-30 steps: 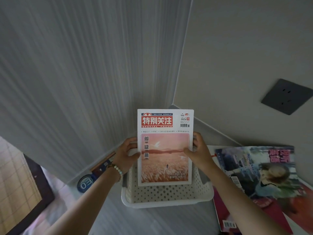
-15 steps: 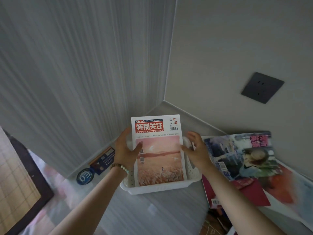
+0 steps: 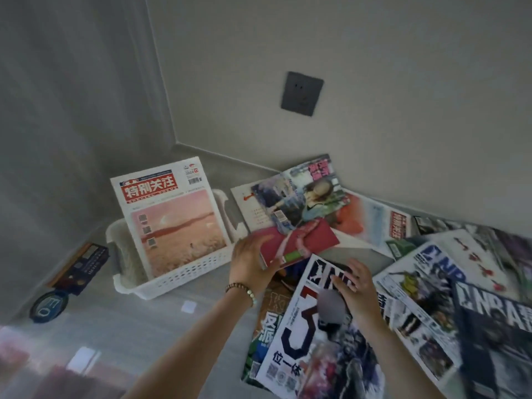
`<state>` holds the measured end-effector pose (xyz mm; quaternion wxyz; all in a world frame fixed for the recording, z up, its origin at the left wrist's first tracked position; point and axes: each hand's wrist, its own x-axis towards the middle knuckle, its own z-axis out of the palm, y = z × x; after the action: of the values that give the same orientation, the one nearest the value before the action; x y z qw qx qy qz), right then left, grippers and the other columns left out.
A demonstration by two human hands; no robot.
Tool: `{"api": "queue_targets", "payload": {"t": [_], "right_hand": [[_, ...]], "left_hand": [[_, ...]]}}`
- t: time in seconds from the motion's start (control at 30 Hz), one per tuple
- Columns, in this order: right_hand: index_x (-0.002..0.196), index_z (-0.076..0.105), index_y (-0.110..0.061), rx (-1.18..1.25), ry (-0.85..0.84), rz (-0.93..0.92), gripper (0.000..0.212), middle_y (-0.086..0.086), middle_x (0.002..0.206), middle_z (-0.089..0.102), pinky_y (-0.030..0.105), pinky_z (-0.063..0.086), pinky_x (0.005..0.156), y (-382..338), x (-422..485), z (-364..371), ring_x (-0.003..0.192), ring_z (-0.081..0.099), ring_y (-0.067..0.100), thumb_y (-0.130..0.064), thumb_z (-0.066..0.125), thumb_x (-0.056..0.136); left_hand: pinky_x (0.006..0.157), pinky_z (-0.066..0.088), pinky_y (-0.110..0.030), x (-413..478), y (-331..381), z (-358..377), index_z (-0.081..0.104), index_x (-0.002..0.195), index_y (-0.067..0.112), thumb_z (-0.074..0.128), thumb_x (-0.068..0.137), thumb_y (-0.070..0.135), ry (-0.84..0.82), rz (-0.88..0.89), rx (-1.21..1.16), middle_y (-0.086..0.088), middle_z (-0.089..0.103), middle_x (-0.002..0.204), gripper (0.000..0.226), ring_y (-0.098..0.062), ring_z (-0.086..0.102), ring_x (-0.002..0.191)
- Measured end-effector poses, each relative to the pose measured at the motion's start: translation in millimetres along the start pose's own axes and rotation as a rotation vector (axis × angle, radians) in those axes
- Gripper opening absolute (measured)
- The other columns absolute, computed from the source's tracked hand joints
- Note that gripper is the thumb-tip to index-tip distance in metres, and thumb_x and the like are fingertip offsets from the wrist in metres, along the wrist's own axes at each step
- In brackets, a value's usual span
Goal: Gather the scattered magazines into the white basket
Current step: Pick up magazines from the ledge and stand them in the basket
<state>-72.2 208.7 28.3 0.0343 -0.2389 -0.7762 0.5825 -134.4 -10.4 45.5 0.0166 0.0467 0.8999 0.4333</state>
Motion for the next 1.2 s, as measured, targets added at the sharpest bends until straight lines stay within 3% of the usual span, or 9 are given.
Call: {"api": "queue_targets", "payload": {"t": [0.2, 0.33, 0.47, 0.6, 0.67, 0.8, 0.93, 1.07, 1.2], "right_hand": [[0.135, 0.041, -0.018, -0.009, 0.172, 0.103, 0.063, 0.004, 0.142, 0.042, 0.033, 0.032, 0.104, 59, -58, -57, 0.125, 0.041, 0.016, -0.025, 0.070, 0.080], [0.131, 0.042, -0.015, 0.117, 0.211, 0.165, 0.064, 0.003, 0.130, 0.053, 0.039, 0.040, 0.105, 72, -83, -66, 0.123, 0.049, 0.022, -0.016, 0.073, 0.076], [0.138, 0.036, -0.014, 0.173, 0.259, 0.184, 0.075, 0.001, 0.135, 0.045, 0.028, 0.032, 0.105, 78, -94, -67, 0.128, 0.041, 0.018, -0.014, 0.074, 0.073], [0.137, 0.039, -0.018, 0.305, 0.266, 0.236, 0.071, 0.003, 0.141, 0.045, 0.033, 0.029, 0.110, 79, -92, -68, 0.131, 0.040, 0.020, -0.008, 0.071, 0.075], [0.136, 0.041, -0.016, 0.345, 0.251, 0.251, 0.067, 0.004, 0.141, 0.047, 0.034, 0.030, 0.109, 79, -92, -70, 0.130, 0.042, 0.019, -0.004, 0.069, 0.077], [0.137, 0.038, -0.020, 0.393, 0.209, 0.274, 0.071, -0.001, 0.133, 0.053, 0.035, 0.032, 0.102, 75, -91, -74, 0.124, 0.046, 0.017, -0.018, 0.072, 0.075], [0.136, 0.036, -0.022, 0.404, 0.024, 0.265, 0.075, -0.016, 0.096, 0.058, 0.031, 0.034, 0.096, 50, -83, -65, 0.097, 0.053, 0.002, -0.044, 0.066, 0.071], [0.132, 0.045, -0.020, 0.401, -0.060, 0.130, 0.067, 0.005, 0.121, 0.063, 0.049, 0.030, 0.110, -10, -56, -43, 0.122, 0.052, 0.020, -0.044, 0.066, 0.073], [0.112, 0.059, -0.035, 0.334, -0.139, -0.072, 0.034, -0.026, 0.093, 0.071, 0.016, 0.047, 0.073, -88, -18, -2, 0.084, 0.064, -0.012, -0.036, 0.067, 0.079]], "left_hand": [[0.091, 0.047, -0.028, -35, 2, 65, 0.046, 0.124, 0.030, 0.063, 0.079, 0.039, -0.346, -0.106, -0.106, 0.009, 0.049, 0.120, 0.049, -0.007, 0.052, 0.100], [0.094, 0.048, -0.039, -50, -2, 86, 0.046, 0.123, 0.029, 0.065, 0.077, 0.039, -0.359, -0.111, -0.010, 0.005, 0.053, 0.122, 0.051, -0.016, 0.053, 0.109], [0.090, 0.052, -0.039, -45, 2, 87, 0.043, 0.128, 0.021, 0.070, 0.076, 0.028, -0.369, -0.259, -0.155, 0.004, 0.056, 0.117, 0.059, -0.018, 0.057, 0.105], [0.052, 0.044, -0.017, -52, 0, 84, 0.060, 0.109, 0.011, 0.059, 0.086, 0.028, -0.535, -0.280, -0.152, 0.006, 0.060, 0.072, 0.029, -0.005, 0.052, 0.057], [0.049, 0.038, -0.016, -64, 3, 84, 0.058, 0.107, 0.014, 0.052, 0.090, 0.033, -0.568, -0.245, -0.170, 0.009, 0.054, 0.065, 0.027, -0.003, 0.048, 0.053], [0.068, 0.047, -0.021, -70, 19, 66, 0.058, 0.106, 0.023, 0.049, 0.091, 0.033, -0.498, -0.063, -0.297, 0.010, 0.065, 0.085, 0.020, 0.000, 0.059, 0.073], [0.063, 0.047, -0.012, -51, 44, 25, 0.056, 0.092, 0.035, 0.049, 0.090, 0.035, -0.420, 0.066, -0.388, 0.019, 0.066, 0.075, 0.008, 0.004, 0.060, 0.066], [0.054, 0.051, -0.022, -22, 54, -28, 0.059, 0.084, 0.030, 0.051, 0.090, 0.034, -0.247, 0.067, -0.460, 0.012, 0.069, 0.065, 0.011, -0.004, 0.061, 0.056], [0.057, 0.050, -0.014, 2, 44, -89, 0.059, 0.078, 0.023, 0.054, 0.088, 0.032, -0.022, 0.031, -0.510, 0.009, 0.069, 0.069, 0.014, -0.003, 0.064, 0.062]]}}
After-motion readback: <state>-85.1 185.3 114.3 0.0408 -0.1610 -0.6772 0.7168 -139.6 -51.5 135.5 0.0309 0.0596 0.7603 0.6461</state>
